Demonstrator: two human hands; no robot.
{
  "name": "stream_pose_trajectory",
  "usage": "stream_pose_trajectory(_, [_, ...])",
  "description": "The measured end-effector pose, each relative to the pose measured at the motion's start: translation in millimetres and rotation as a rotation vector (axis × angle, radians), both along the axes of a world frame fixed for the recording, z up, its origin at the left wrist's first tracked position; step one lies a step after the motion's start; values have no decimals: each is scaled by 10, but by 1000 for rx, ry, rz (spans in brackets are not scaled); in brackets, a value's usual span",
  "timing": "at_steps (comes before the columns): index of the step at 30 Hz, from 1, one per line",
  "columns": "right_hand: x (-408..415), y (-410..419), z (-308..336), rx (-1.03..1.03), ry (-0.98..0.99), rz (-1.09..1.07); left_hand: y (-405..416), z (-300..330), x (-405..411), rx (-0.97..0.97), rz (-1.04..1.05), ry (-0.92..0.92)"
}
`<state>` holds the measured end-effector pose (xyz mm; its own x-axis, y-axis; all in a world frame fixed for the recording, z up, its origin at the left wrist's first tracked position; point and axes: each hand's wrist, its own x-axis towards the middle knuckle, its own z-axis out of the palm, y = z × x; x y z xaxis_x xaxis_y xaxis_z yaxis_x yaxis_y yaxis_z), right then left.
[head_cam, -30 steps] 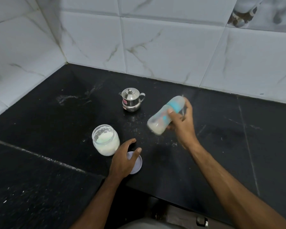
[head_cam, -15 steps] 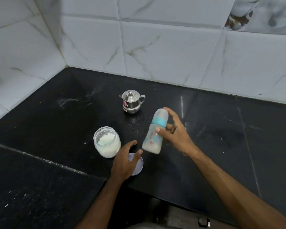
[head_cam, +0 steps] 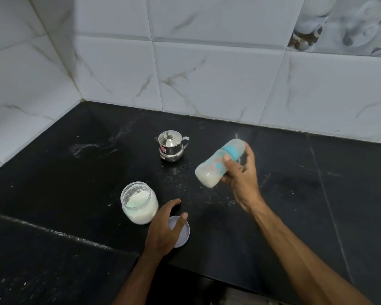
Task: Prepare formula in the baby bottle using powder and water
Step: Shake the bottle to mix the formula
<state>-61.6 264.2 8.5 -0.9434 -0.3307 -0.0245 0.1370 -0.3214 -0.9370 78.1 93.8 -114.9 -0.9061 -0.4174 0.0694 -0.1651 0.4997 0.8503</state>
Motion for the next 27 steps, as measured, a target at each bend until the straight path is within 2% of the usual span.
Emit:
stream_pose_trajectory(2, [35, -14, -16, 27, 0, 20, 3, -2, 1, -3, 0, 5])
stream_pose_trajectory(5, [193, 3, -92, 319, 75, 363, -12, -20, -14, -21, -17, -6])
stream_pose_trajectory(6, [197, 12, -113, 348, 79, 408, -12, -22, -18, -23, -21, -6])
stream_pose_trajectory(7, [181, 1, -108, 323, 83, 379, -12, -26, -19, -20, -18, 0])
stream_pose_trajectory(10, [33, -47, -32, 120, 12, 70, 0, -6, -13, -5, -2, 5])
stream_pose_trajectory(12, [-11, -70, -45, 25, -24, -1, 4, -5, -7, -10, 0, 2])
stream_pose_trajectory(16, [147, -98, -108, 299, 51, 297, -4, -14, -18, -21, -7, -3])
stream_pose_trajectory(17, [150, -98, -121, 300, 59, 306, -1, -12, -14, -23, -3, -3])
stream_pose_trajectory(21, [20, -126, -46, 46, -3, 12, 9, 3, 0, -20, 11, 4])
stream_pose_trajectory(22, [15, -130, -42, 41, -3, -4, 12, 3, 3, -19, 10, 5])
stream_pose_trajectory(26, [129, -130, -79, 298, 104, 306, 7, -7, -3, -21, 6, -7])
stream_pose_trajectory(27, [114, -122, -80, 302, 110, 321, 8, -5, -4, -22, 7, -12])
